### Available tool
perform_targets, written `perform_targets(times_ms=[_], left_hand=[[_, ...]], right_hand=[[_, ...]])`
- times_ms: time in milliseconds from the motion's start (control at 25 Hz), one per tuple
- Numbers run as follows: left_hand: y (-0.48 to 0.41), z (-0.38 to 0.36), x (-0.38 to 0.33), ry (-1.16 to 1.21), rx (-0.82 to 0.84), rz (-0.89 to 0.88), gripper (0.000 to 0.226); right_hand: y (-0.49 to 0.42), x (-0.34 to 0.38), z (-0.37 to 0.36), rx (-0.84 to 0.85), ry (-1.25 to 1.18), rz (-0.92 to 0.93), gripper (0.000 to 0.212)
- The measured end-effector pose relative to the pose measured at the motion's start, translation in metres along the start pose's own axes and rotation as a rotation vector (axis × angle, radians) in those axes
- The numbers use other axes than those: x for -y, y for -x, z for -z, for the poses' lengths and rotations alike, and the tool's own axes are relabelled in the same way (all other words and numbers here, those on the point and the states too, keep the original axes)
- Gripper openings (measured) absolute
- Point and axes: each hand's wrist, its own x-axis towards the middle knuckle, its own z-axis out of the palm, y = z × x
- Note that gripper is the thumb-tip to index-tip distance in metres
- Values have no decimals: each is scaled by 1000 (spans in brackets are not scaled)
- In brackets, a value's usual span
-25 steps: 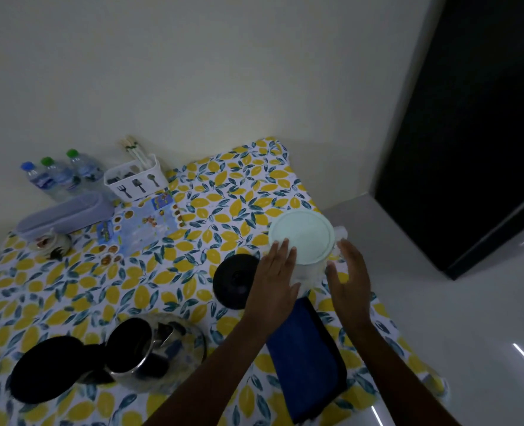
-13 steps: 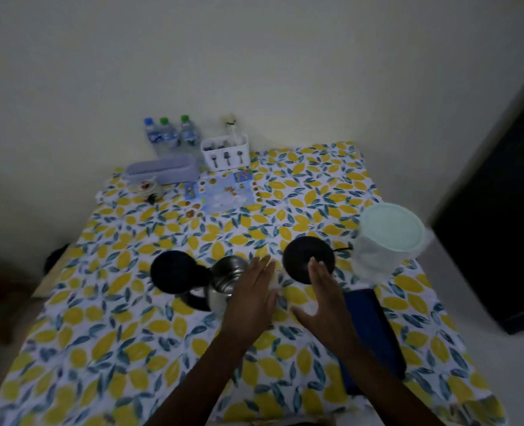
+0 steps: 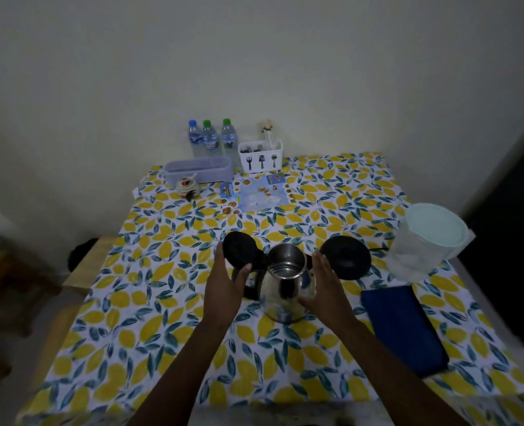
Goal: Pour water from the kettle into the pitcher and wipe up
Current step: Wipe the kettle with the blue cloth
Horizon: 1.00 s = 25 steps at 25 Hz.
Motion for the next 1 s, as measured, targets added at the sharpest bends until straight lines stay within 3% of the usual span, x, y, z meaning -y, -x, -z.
perform_targets(times_ms=[120, 200, 360, 520, 720, 880, 1000], left_hand=[[-13, -13, -18, -28, 126, -263, 72], [-25, -29, -28, -173, 277, -407, 68], [-44, -58, -31, -514, 491, -497, 65], [-48, -75, -25, -463, 401, -403, 74], [-49, -84, -32, -492, 375, -397, 67], [-23, -107, -40, -547, 340, -646, 45], [0, -142, -50, -424, 475, -709, 45]], right_hand=[[4, -1, -1, -40, -101, -15, 107], [7, -6, -1, -83, -138, -15, 103], [9, -14, 0, -44, -135, -28, 103], [8, -15, 0, -42, -138, -1, 99], [15, -26, 4, -41, -64, 17, 93], [26, -54, 15, -67, 157, -106, 89], [43, -90, 23, -41, 237, -217, 85]])
